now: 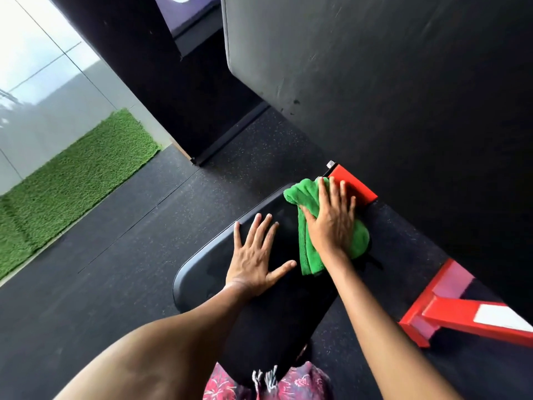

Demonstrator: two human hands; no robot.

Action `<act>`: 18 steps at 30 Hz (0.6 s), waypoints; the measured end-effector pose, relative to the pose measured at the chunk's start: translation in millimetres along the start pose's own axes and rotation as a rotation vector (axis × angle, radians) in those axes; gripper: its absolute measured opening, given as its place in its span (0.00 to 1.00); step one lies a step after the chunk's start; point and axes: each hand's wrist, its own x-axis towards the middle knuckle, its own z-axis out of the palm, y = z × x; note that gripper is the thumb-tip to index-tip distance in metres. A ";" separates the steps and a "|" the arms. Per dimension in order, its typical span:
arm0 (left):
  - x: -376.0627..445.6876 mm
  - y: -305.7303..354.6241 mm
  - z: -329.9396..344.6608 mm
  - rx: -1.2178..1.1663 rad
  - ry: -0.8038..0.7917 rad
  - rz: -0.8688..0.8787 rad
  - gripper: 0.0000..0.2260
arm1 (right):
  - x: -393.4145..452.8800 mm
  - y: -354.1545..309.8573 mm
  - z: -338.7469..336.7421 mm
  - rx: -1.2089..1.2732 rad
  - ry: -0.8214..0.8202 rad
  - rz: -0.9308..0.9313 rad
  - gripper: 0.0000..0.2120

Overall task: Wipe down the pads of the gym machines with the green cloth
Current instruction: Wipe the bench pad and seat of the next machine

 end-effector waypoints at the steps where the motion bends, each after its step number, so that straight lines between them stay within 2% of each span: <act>1: 0.1 -0.2 -0.2 0.001 0.002 0.002 0.43 | -6.0 -3.8 -0.4 -0.014 0.005 -0.015 0.32; 4: -0.8 -0.1 -0.1 -0.021 0.020 0.011 0.41 | -50.7 -7.0 -9.2 -0.082 -0.017 -0.087 0.33; 7: 0.6 -0.6 0.7 -0.035 0.011 0.005 0.41 | -81.8 4.3 -19.0 -0.148 -0.026 -0.117 0.29; 11: 0.1 0.2 0.8 -0.013 -0.003 0.003 0.41 | -31.1 3.9 -13.8 -0.121 -0.075 0.013 0.28; 14: -0.1 0.0 1.0 -0.001 0.001 0.001 0.41 | 7.5 -6.3 -7.9 -0.097 -0.158 0.038 0.28; 18: -0.3 0.1 1.6 0.002 -0.010 -0.003 0.41 | -10.7 -2.4 -14.0 -0.147 -0.081 -0.016 0.25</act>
